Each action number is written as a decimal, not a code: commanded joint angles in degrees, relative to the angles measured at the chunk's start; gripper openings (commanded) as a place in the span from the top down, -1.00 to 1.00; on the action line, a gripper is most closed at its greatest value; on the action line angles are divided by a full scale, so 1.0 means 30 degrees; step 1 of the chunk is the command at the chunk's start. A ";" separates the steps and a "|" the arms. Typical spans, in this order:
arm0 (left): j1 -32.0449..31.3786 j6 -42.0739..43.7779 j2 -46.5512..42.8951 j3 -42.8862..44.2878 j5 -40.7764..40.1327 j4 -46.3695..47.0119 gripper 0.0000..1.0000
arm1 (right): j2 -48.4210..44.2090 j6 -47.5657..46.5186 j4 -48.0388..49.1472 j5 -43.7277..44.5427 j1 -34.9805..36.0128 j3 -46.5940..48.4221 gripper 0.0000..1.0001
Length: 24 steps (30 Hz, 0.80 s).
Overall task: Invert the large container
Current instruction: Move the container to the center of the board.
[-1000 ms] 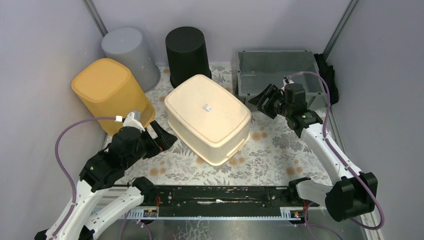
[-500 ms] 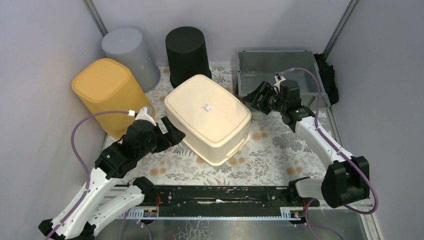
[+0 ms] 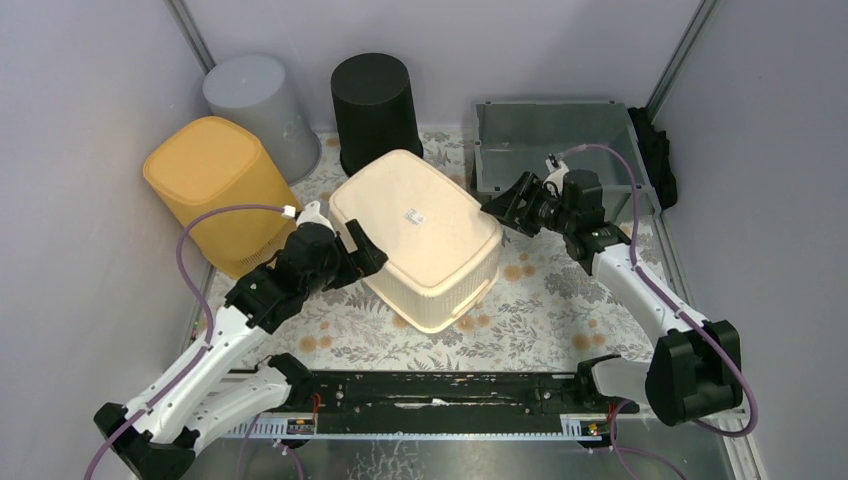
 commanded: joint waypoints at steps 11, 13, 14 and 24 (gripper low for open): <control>0.0687 0.0660 0.1395 -0.0514 -0.1029 0.3037 -1.00 | -0.2081 0.1012 0.1384 -0.2724 0.0407 -0.2198 -0.42; 0.0983 0.0747 0.1549 -0.0605 -0.0960 0.3258 -1.00 | -0.2174 0.1173 0.1543 -0.2763 0.0834 -0.2428 -0.42; 0.1128 0.0786 0.1607 -0.0650 -0.0935 0.3338 -1.00 | -0.2182 0.1162 0.1534 -0.2737 0.1130 -0.2501 -0.42; 0.3124 0.1609 0.2575 -0.0868 -0.0167 0.4392 -1.00 | -0.1452 0.1784 0.2274 -0.1753 0.4318 -0.2570 -0.41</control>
